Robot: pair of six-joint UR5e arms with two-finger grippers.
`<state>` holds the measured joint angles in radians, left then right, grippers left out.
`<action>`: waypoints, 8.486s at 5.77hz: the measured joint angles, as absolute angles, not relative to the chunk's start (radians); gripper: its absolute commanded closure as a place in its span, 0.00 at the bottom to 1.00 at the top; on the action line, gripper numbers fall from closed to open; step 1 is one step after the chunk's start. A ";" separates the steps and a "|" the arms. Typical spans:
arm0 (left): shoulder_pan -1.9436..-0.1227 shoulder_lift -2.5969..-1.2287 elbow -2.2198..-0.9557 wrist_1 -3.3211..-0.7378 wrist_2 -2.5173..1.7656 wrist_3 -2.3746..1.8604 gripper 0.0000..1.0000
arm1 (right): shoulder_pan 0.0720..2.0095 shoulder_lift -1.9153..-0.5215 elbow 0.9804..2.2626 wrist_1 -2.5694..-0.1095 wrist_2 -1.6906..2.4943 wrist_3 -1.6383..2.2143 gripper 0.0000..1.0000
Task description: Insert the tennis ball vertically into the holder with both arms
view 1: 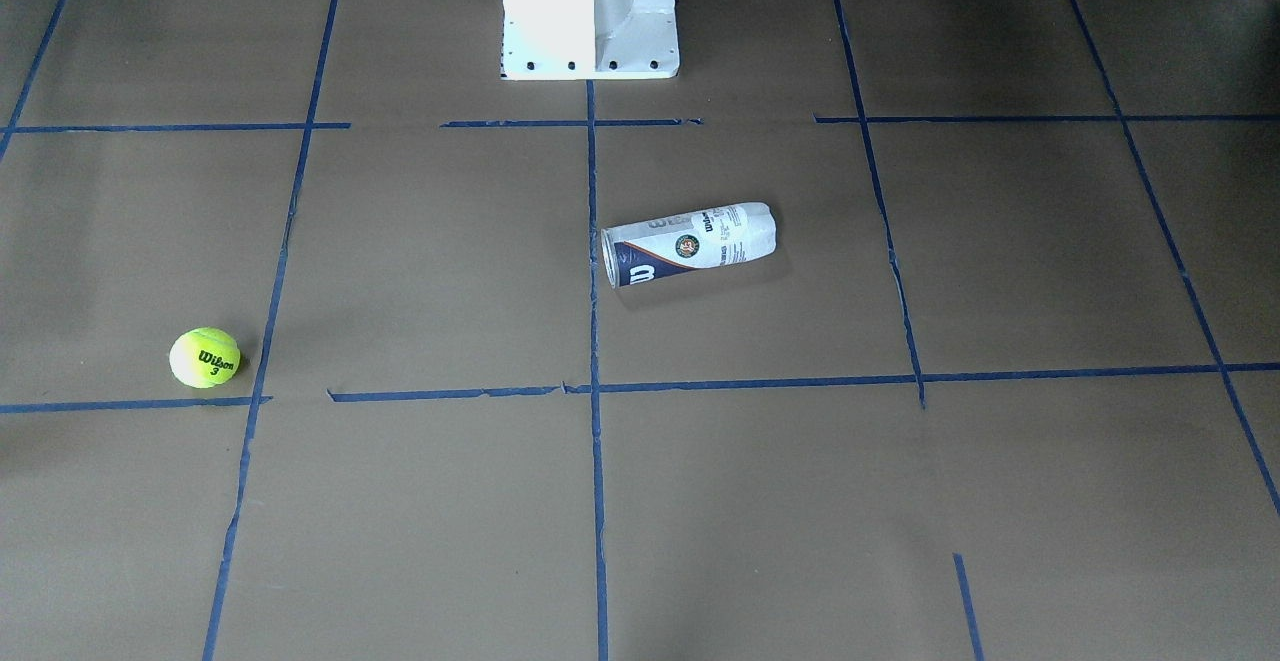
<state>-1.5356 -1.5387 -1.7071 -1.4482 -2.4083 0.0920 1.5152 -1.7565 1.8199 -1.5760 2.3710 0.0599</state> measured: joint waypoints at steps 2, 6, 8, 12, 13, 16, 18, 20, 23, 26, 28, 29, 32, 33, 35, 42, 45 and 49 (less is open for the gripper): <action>-1.534 -1.539 -1.709 -1.445 -2.406 0.089 0.00 | 1.488 -1.743 1.813 -1.586 2.372 0.060 0.00; -1.534 -1.530 -1.710 -1.454 -2.406 0.086 0.00 | 1.486 -1.703 1.809 -1.694 2.373 0.044 0.00; -1.534 -1.522 -1.710 -1.458 -2.411 0.089 0.00 | 1.486 -1.716 1.810 -1.694 2.373 0.044 0.00; -1.528 -1.530 -1.724 -1.462 -2.413 0.074 0.00 | 1.489 -1.728 1.811 -1.693 2.376 0.055 0.00; -1.524 -1.531 -1.726 -1.464 -2.413 0.074 0.00 | 1.489 -1.728 1.814 -1.693 2.376 0.055 0.00; -1.508 -1.536 -1.733 -1.527 -2.413 0.071 0.00 | 1.488 -1.726 1.819 -1.694 2.378 0.055 0.00; -1.458 -1.557 -1.741 -1.643 -2.413 0.067 0.00 | 1.488 -1.720 1.823 -1.692 2.379 0.056 0.00; -1.325 -1.637 -1.743 -1.782 -2.408 0.048 0.00 | 1.488 -1.716 1.825 -1.692 2.379 0.057 0.00; -1.064 -1.898 -1.776 -1.802 -2.319 -0.068 0.00 | 1.488 -1.715 1.826 -1.692 2.381 0.058 0.00; -0.758 -2.123 -1.796 -1.727 -2.085 -0.074 0.00 | 1.488 -1.714 1.827 -1.692 2.382 0.060 0.00; -0.625 -2.262 -1.723 -1.633 -1.967 -0.010 0.00 | 1.488 -1.713 1.827 -1.692 2.385 0.061 0.00; -0.595 -2.341 -1.653 -1.554 -1.945 0.064 0.00 | 1.488 -1.713 1.827 -1.692 2.391 0.062 0.00; -0.486 -2.440 -1.547 -1.412 -1.778 0.198 0.00 | 1.488 -1.713 1.827 -1.692 2.396 0.063 0.00; -0.456 -2.451 -1.527 -1.393 -1.733 0.209 0.00 | 1.488 -1.713 1.827 -1.692 2.396 0.063 0.00; -0.427 -2.467 -1.492 -1.397 -1.669 0.212 0.00 | 1.488 -1.713 1.827 -1.692 2.396 0.063 0.00; -0.416 -2.461 -1.383 -1.521 -1.605 0.205 0.08 | 1.487 -1.713 1.825 -1.694 2.398 0.063 0.00; -0.416 -2.451 -1.391 -1.510 -1.588 0.205 0.37 | 1.486 -1.713 1.826 -1.694 2.398 0.063 0.00; -0.432 -2.442 -1.513 -1.547 -1.556 0.162 0.39 | 1.486 -1.713 1.832 -1.694 2.398 0.063 0.00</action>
<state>-0.4318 -2.4416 -1.5133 -1.5474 -1.5558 0.1616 1.4864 -1.7135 1.8319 -1.6935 2.3976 0.0629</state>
